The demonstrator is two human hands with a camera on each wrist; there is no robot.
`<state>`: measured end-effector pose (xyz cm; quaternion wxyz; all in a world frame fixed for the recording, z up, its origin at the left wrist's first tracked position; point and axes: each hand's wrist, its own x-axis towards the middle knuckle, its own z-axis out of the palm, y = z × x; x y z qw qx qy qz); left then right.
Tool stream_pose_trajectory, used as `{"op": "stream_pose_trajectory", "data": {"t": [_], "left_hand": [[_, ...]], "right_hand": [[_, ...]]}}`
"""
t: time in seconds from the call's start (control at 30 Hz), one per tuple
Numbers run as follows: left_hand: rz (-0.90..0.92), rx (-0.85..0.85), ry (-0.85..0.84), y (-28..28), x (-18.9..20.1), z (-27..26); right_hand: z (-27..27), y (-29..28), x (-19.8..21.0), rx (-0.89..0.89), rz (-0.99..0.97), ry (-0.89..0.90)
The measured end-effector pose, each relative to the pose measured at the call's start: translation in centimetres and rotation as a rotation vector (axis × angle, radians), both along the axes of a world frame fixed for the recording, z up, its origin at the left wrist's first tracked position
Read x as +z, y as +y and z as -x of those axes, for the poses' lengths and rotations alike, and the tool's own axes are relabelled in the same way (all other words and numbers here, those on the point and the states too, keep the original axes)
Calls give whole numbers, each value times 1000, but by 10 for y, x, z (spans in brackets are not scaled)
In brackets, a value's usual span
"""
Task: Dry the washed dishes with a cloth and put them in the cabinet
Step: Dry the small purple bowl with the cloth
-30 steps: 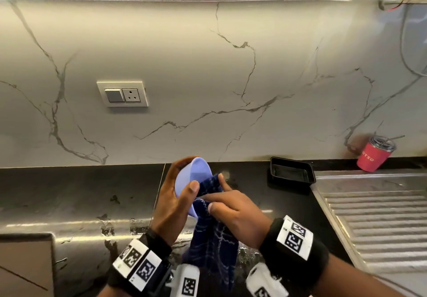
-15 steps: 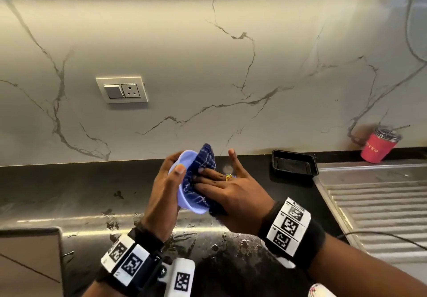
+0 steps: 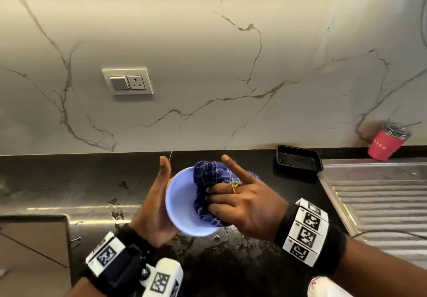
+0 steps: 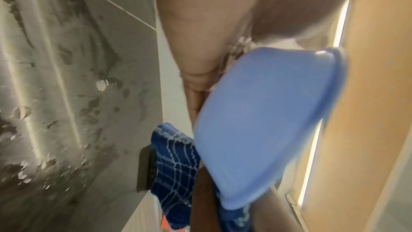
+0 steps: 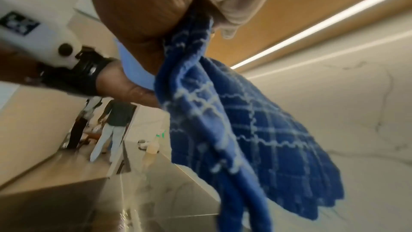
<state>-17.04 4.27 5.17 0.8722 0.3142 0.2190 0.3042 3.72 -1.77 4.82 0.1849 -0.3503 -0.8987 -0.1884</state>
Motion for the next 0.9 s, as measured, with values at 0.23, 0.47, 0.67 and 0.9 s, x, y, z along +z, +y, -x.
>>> {"op": "stream_pose_trajectory", "data": {"t": [0.23,0.47,0.67,0.9], "left_hand": [[-34,-101,132,7,-9,7],[-373,279,283,1,-12,-15],[-688,455,377,-1,-19,-12],[-503,365,278,-4,-15,-12]], "right_hand": [[-3,10,6,-49,43,-194],[25,10,-9,-151,638,343],[46,-6,-20,-76,763,741],[19,11,-12,-214,232,16]]}}
